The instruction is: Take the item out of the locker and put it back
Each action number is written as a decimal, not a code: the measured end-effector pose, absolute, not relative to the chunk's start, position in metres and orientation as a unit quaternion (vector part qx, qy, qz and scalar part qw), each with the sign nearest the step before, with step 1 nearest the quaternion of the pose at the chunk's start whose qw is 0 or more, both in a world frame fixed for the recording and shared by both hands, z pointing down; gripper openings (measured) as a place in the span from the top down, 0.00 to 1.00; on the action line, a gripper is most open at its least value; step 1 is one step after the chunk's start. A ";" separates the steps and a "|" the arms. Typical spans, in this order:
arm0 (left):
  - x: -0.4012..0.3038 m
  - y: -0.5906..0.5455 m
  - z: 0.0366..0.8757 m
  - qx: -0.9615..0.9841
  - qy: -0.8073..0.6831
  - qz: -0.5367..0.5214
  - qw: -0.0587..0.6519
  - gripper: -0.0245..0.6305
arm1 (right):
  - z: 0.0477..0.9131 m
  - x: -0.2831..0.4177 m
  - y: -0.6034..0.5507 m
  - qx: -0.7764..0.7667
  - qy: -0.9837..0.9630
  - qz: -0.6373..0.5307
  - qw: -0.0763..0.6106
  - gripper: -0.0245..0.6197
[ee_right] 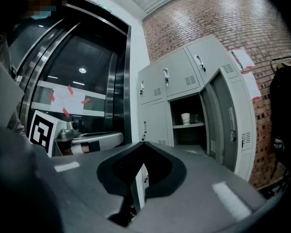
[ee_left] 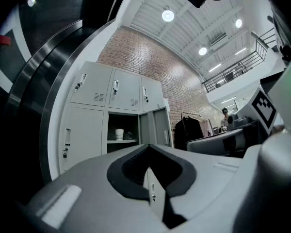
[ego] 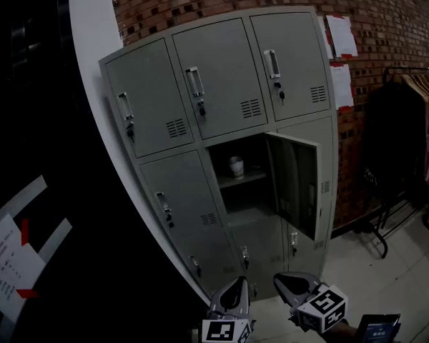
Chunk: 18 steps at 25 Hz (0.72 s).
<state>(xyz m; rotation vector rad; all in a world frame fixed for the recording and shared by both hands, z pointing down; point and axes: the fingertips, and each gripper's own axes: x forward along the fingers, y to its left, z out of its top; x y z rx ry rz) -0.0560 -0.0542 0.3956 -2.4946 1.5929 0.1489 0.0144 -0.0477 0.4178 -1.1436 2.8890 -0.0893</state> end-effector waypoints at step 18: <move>-0.034 -0.255 0.386 -0.813 0.575 0.046 0.077 0.96 | 0.404 0.042 -0.251 -0.332 0.943 -0.020 0.011 0.96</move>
